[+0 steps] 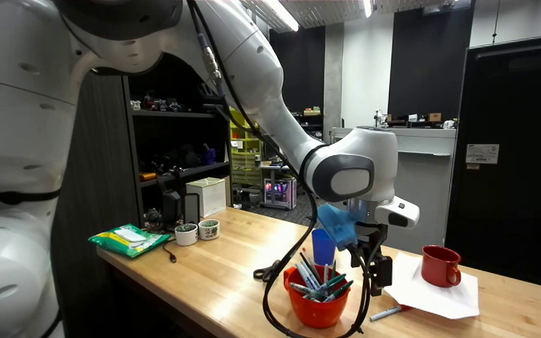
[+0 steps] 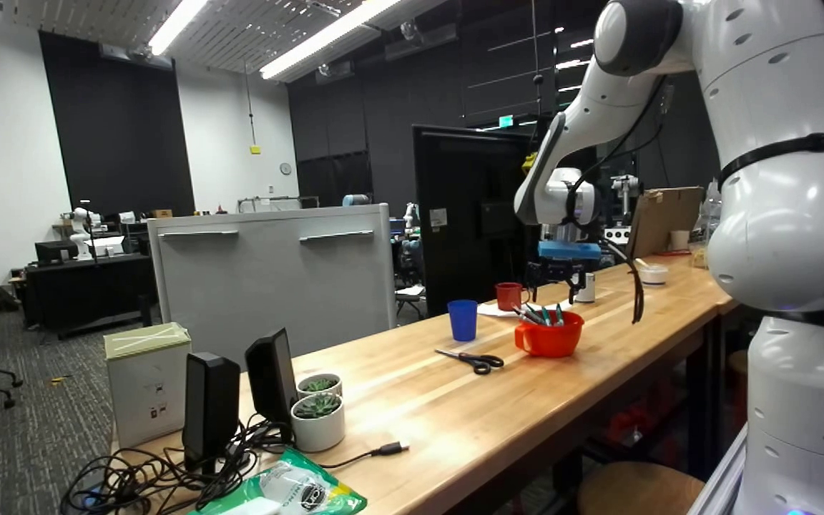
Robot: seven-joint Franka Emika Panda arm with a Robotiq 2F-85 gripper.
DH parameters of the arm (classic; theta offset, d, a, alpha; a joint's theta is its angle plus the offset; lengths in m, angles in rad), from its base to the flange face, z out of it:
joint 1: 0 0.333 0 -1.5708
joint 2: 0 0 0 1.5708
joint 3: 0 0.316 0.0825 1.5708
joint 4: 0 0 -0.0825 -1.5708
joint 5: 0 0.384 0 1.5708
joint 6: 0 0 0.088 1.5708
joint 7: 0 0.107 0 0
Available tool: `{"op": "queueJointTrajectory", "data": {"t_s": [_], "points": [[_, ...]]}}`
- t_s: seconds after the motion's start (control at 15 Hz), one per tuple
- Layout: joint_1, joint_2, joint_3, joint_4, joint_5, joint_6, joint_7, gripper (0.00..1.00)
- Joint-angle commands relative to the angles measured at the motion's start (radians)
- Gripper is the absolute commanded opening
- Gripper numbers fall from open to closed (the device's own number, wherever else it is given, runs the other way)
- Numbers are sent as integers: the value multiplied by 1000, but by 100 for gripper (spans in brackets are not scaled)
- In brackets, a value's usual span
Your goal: Move the red cup forward
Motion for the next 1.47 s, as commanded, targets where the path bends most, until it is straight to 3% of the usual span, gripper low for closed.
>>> {"op": "queueJointTrajectory", "data": {"t_s": [0.0,0.67,1.4], "points": [[-25,67,18,84,-18,-60,45,100],[-58,215,31,223,-12,-111,73,100],[-82,307,52,292,-5,-128,90,100]]}}
